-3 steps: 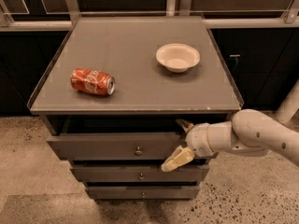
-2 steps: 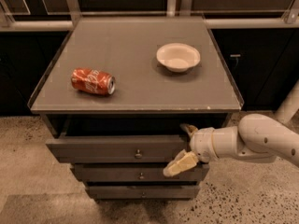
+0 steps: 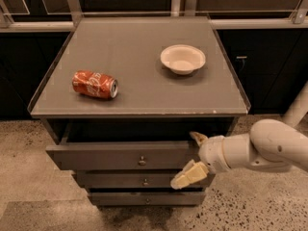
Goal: Open top drawer
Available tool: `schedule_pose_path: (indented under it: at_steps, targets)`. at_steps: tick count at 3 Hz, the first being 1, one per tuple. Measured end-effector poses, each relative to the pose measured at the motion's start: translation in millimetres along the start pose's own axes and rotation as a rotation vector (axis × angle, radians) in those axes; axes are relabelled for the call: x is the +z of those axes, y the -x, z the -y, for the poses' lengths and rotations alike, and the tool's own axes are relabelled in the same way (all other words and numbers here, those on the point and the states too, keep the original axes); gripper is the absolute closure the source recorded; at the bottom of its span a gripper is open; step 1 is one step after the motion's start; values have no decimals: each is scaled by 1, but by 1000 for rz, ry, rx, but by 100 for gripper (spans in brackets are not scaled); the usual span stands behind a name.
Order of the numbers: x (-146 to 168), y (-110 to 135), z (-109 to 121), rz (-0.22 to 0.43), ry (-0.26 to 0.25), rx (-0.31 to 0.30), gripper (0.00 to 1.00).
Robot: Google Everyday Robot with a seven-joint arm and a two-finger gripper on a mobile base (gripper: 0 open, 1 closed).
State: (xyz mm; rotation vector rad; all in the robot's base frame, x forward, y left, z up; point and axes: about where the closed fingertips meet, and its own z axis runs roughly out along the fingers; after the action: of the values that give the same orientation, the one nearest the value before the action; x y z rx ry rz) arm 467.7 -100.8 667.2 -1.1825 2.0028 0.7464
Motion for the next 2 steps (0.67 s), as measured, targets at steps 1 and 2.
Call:
schedule_pose_path:
  at_steps: [1,2]
  targets:
    - [-8,-3,-8,-17,6,28,0]
    - [-35,-10,-46,-79,34,76,0]
